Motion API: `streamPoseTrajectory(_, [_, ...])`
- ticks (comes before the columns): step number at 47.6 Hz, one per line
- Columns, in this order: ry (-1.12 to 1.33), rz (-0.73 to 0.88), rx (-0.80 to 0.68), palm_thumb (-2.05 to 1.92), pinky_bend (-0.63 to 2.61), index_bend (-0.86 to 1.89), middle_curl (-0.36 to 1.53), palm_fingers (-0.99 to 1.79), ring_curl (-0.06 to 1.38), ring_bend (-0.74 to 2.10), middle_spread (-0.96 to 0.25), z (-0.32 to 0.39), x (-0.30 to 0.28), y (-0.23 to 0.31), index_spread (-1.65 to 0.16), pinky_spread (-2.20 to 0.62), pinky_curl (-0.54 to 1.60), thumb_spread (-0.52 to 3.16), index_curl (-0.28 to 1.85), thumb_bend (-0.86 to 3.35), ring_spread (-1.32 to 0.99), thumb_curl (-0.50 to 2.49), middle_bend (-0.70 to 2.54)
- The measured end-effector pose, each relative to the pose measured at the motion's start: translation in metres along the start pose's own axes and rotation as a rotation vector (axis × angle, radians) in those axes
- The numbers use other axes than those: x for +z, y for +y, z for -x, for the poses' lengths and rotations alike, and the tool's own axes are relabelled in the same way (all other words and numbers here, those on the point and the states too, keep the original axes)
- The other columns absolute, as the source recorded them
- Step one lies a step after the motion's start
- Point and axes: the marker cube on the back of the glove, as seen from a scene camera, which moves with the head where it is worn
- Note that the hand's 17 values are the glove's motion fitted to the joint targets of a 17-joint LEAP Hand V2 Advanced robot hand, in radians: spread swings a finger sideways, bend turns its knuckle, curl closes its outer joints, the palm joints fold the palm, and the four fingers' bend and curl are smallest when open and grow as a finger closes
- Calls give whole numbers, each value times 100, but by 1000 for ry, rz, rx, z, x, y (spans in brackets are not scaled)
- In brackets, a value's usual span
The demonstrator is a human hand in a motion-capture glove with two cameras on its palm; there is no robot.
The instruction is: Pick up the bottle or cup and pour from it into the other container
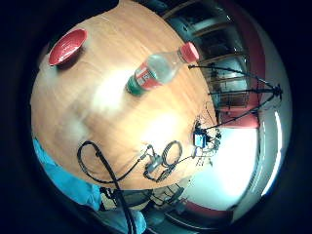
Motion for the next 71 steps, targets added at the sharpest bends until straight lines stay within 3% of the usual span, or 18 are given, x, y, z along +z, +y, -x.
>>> streamPoseTrajectory(4, [-151,5,93,51,60,16,24,12,23,37,1,1,-1,8,-35,22,24,109,25,-2,15,36,18])
streamPoseTrajectory(22, [-210,17,213,52,60,16,27,12,25,38,2,-65,11,52,-34,22,25,109,27,-2,15,38,18])
streamPoseTrajectory(39, [-353,-170,338,55,61,12,30,16,27,42,4,-149,40,79,-31,22,25,106,24,-3,14,40,21])
streamPoseTrajectory(45, [-504,-250,351,51,63,10,31,14,28,44,5,-165,61,83,-30,22,26,103,22,-4,14,39,22])
streamPoseTrajectory(58, [-816,-417,380,51,68,10,32,10,30,49,6,-187,108,69,-29,22,28,99,18,-3,14,38,22])
streamPoseTrajectory(71, [-1248,-511,368,53,74,10,33,3,30,52,7,-172,160,9,-30,23,29,96,16,-3,14,38,22])
